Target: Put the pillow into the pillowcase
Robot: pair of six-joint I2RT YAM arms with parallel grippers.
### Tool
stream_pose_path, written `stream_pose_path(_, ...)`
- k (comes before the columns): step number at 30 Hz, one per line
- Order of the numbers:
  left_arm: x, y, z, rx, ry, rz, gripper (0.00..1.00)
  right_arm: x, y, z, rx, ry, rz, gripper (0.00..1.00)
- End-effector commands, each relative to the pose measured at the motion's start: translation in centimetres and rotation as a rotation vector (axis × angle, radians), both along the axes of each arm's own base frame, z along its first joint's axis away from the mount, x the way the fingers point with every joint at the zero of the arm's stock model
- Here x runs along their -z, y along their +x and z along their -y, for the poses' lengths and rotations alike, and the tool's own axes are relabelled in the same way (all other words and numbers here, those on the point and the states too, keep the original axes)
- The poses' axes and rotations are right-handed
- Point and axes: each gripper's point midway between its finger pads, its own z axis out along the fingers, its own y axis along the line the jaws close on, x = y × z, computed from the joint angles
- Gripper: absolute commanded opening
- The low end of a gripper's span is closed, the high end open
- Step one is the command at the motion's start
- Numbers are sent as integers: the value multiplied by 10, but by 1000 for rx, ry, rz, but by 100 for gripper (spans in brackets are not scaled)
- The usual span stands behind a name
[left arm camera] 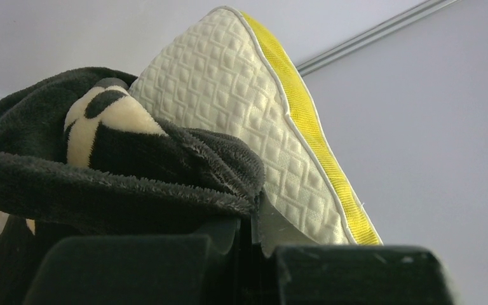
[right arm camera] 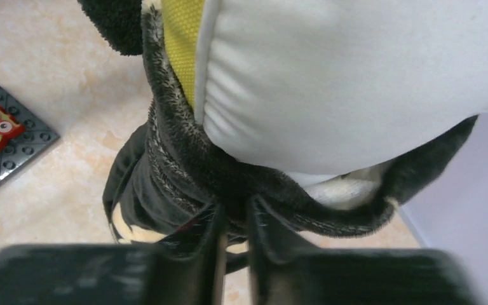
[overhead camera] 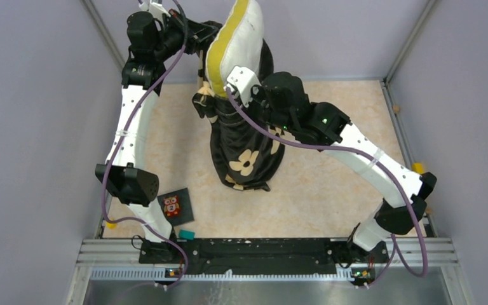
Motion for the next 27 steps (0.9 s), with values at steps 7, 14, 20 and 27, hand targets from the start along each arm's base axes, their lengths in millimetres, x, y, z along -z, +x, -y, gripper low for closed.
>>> stream_pose_path(7, -78, -34, -5, -8, -14, 245, 0, -176, -33, 42, 31, 477, 289, 0)
stream_pose_path(14, -98, -39, -6, -10, -25, 310, 0, -225, -25, 61, 151, 695, 360, 0)
stream_pose_path(20, -99, -36, 0, 30, -30, 335, 0, -236, -23, 55, 138, 701, 350, 0)
stream_pose_path(27, -134, -58, 20, 132, -103, 479, 0, -305, -16, 95, 283, 792, 510, 0)
